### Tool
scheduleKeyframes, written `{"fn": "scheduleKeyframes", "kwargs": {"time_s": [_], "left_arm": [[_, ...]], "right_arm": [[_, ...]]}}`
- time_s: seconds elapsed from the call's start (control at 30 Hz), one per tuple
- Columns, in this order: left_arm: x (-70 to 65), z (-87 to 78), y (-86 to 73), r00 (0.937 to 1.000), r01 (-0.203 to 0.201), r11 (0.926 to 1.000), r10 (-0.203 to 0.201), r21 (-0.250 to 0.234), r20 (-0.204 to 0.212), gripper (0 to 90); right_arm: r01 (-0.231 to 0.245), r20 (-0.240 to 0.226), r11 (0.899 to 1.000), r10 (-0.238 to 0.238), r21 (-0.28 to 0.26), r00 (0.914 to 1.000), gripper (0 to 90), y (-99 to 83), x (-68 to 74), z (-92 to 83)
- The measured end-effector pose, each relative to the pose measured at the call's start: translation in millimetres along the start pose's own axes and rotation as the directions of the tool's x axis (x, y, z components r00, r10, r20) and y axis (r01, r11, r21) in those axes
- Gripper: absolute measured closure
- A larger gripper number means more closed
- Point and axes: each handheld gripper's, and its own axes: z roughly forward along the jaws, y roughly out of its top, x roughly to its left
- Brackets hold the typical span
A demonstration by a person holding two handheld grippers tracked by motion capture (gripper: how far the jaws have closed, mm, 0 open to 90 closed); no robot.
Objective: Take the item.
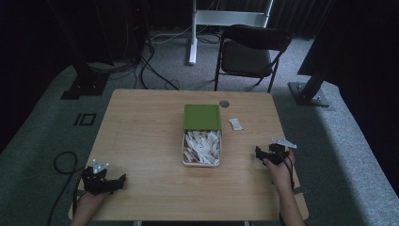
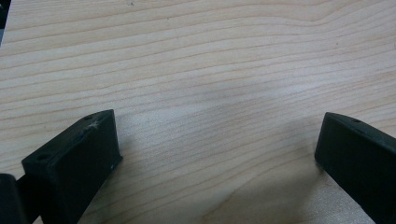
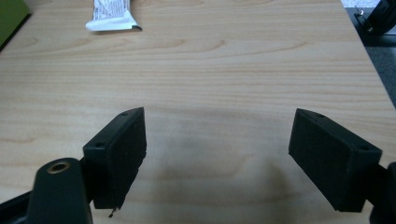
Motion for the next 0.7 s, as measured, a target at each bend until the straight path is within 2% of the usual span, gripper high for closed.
{"fn": "scheduleKeyframes", "kwargs": {"time_s": [0.1,0.17,0.3,0.5,0.7], "left_arm": [[0.0,0.0,0.0,1.0000,0.000,1.0000,0.000,0.000,0.000,0.7],[0.0,0.0,0.0,1.0000,0.000,1.0000,0.000,0.000,0.000,0.7],[0.0,0.0,0.0,1.0000,0.000,1.0000,0.000,0.000,0.000,0.7],[0.0,0.0,0.0,1.0000,0.000,1.0000,0.000,0.000,0.000,0.7],[0.1,0.0,-0.1,1.0000,-0.002,1.0000,0.002,0.000,0.000,0.7]], "right_arm": [[-0.002,0.005,1.000,0.002,0.019,1.0000,17.7,-4.9,1.1,-4.4],[-0.003,0.003,1.000,0.003,0.011,1.0000,17.3,-7.9,1.0,-7.3],[-0.030,0.011,0.999,0.029,0.021,0.9995,17.3,-17.5,-1.4,-12.5],[0.003,0.035,0.999,-0.004,0.034,0.9994,17.4,-32.4,-4.5,-26.2],[0.018,0.021,0.999,-0.019,0.032,0.9996,17.3,-42.5,-4.3,-36.1]]}}
